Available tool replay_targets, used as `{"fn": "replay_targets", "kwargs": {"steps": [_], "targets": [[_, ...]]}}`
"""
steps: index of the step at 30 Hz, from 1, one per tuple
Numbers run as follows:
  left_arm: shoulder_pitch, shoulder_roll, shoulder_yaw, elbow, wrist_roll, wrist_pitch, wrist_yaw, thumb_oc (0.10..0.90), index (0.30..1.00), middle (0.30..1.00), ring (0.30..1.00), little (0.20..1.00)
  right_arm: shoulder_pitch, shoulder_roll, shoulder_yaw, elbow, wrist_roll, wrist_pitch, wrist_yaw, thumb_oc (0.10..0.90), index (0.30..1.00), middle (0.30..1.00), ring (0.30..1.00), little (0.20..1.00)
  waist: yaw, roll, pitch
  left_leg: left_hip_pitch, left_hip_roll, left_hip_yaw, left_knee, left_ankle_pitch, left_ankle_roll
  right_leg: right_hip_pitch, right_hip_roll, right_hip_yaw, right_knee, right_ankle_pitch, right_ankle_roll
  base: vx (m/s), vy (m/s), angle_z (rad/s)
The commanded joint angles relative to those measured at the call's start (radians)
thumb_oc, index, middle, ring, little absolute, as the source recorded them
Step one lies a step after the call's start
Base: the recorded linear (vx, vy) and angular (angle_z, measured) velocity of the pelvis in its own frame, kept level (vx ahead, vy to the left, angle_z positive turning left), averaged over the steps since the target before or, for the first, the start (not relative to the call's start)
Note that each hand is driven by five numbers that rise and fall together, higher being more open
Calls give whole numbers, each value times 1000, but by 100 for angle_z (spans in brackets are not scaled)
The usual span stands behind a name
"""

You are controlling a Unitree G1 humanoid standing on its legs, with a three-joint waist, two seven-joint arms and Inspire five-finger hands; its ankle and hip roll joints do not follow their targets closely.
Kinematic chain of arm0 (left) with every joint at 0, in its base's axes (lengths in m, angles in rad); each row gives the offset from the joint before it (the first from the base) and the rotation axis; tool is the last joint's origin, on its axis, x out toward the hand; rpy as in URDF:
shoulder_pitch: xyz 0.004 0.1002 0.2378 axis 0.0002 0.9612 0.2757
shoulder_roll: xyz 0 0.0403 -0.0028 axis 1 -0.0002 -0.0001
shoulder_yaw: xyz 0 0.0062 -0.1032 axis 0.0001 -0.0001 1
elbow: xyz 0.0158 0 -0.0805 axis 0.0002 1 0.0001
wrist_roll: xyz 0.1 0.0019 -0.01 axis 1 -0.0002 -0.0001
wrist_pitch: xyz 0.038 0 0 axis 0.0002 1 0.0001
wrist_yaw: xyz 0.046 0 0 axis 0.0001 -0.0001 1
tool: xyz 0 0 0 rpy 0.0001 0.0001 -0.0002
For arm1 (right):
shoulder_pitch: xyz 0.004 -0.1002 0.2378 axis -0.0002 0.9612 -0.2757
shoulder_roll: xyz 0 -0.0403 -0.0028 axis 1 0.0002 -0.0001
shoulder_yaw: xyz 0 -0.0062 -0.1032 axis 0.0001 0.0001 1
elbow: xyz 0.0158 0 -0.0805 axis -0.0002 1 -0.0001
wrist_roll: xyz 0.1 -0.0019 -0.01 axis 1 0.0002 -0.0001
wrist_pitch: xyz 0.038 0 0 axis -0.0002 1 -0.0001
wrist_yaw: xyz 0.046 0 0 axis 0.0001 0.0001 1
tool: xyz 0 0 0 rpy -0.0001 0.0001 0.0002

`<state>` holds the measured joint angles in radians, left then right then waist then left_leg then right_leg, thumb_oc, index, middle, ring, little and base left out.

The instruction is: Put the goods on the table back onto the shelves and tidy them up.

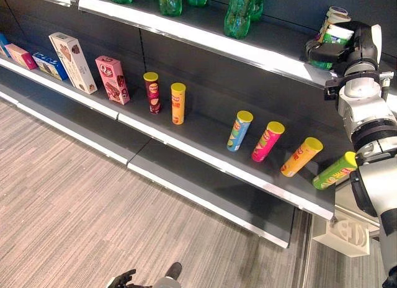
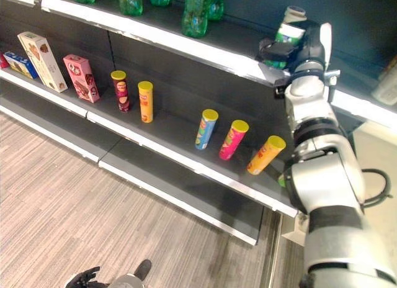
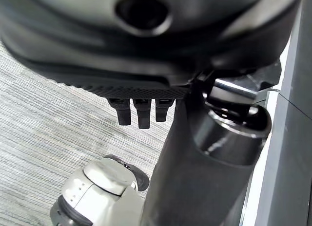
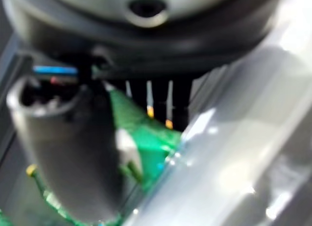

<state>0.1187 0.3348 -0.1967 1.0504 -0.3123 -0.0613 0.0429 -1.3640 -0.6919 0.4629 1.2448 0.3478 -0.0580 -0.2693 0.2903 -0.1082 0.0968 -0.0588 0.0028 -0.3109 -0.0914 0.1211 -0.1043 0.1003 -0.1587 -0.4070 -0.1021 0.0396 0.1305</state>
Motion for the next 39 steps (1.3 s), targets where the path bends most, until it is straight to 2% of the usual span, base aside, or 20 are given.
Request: {"fn": "replay_targets", "kwargs": {"steps": [1, 10, 18, 24, 25, 28, 29, 33, 34, 35, 36, 37, 38, 39], "targets": [[-52, 45, -57, -6, 15, -37, 17, 800, 900, 900, 900, 900, -90, -10, 84, -18, -23, -14, 1, 800, 900, 900, 900, 900, 14, -12, 21, 25, -17, 111, 4, -113, 14, 47, -16, -19, 15, -52, 36, 0, 0, 0], [-50, 44, -55, -5, 17, -31, 14, 800, 900, 900, 900, 900, -78, -10, 70, -41, 0, -16, 4, 800, 900, 900, 900, 900, 1, -15, 15, 29, -18, 119, 4, -113, 18, 43, -17, -11, 15, -45, 38, 0, 0, 0], [-42, 35, -51, -2, 15, -21, 11, 800, 900, 900, 900, 900, -43, -31, 5, -192, 87, -65, -31, 800, 900, 900, 900, 900, -15, -10, 12, 42, -12, 132, 4, -121, 20, 49, -19, -2, 15, -46, 38, 0, 0, 0], [-27, 37, -40, -37, 19, -22, 10, 800, 900, 900, 900, 900, -9, -134, -62, -466, 41, -127, -122, 800, 900, 900, 900, 900, -24, 2, 9, 54, -7, 143, 4, -134, 21, 55, -18, 7, 15, -51, 39, 4, 4, -3], [-23, 38, -33, -45, 24, -24, 9, 800, 900, 900, 900, 900, 8, -175, -95, -553, 55, -162, -135, 800, 900, 900, 900, 900, -34, 2, 3, 52, -9, 145, 4, -132, 25, 51, -21, 9, 15, -48, 42, 12, 18, -9], [-23, 37, -26, -36, 27, -23, 10, 800, 900, 900, 900, 900, 13, -204, -120, -631, 67, -192, -150, 800, 900, 900, 900, 900, -42, 0, -2, 55, -7, 151, 4, -135, 26, 49, -22, 13, 15, -48, 43, 6, 30, -6], [-26, 29, -7, -29, 33, -20, 16, 800, 900, 900, 900, 900, 55, -243, -173, -789, 57, -220, -173, 800, 900, 900, 900, 900, -60, 2, -7, 59, -5, 162, 4, -141, 27, 45, -21, 24, 15, -48, 44, 16, 46, -9], [-15, 9, 40, -27, 42, -17, 22, 800, 900, 900, 900, 900, 240, -306, -335, -1053, 55, -270, -178, 800, 900, 900, 900, 900, -104, 7, -6, 71, -1, 191, 4, -153, 34, 35, -22, 50, 15, -41, 48, 10, 62, -28], [5, -12, 88, -29, 47, -9, 14, 800, 900, 900, 900, 900, 442, -328, -493, -1239, 94, -315, -142, 800, 900, 900, 900, 900, -153, 12, -4, 82, 4, 227, 4, -165, 40, 21, -24, 77, 15, -33, 53, -5, 102, -54], [20, -20, 107, -31, 57, -6, 8, 800, 900, 900, 900, 900, 585, -333, -602, -1332, 127, -331, -102, 800, 900, 900, 900, 900, -179, 7, -2, 88, 9, 254, 4, -172, 43, 10, -23, 101, 15, -26, 56, -5, 89, -26], [21, -15, 104, -31, 58, -6, 8, 800, 900, 900, 900, 900, 604, -330, -618, -1341, 128, -330, -98, 800, 900, 900, 900, 900, -172, 4, -4, 89, 10, 256, 4, -173, 43, 9, -22, 103, 15, -25, 56, -8, 51, -33], [24, -17, 114, -29, 61, -7, 4, 800, 900, 900, 900, 900, 663, -332, -657, -1372, 139, -335, -85, 800, 900, 900, 900, 900, -184, 1, -3, 93, 12, 272, 4, -175, 44, 2, -22, 119, 15, -20, 57, -6, 51, -76], [34, -26, 134, -33, 65, -8, -4, 800, 900, 900, 900, 900, 758, -340, -721, -1413, 151, -333, -57, 800, 900, 900, 900, 900, -218, 0, 1, 101, 16, 301, 4, -182, 46, -8, -22, 142, 15, -13, 60, -5, 52, -99], [36, -20, 129, -34, 65, -7, -5, 800, 900, 900, 900, 900, 779, -336, -739, -1421, 153, -332, -54, 800, 900, 900, 900, 900, -206, -4, 0, 103, 16, 307, 4, -183, 47, -9, -21, 148, 15, -12, 60, -3, 60, -95]]}}
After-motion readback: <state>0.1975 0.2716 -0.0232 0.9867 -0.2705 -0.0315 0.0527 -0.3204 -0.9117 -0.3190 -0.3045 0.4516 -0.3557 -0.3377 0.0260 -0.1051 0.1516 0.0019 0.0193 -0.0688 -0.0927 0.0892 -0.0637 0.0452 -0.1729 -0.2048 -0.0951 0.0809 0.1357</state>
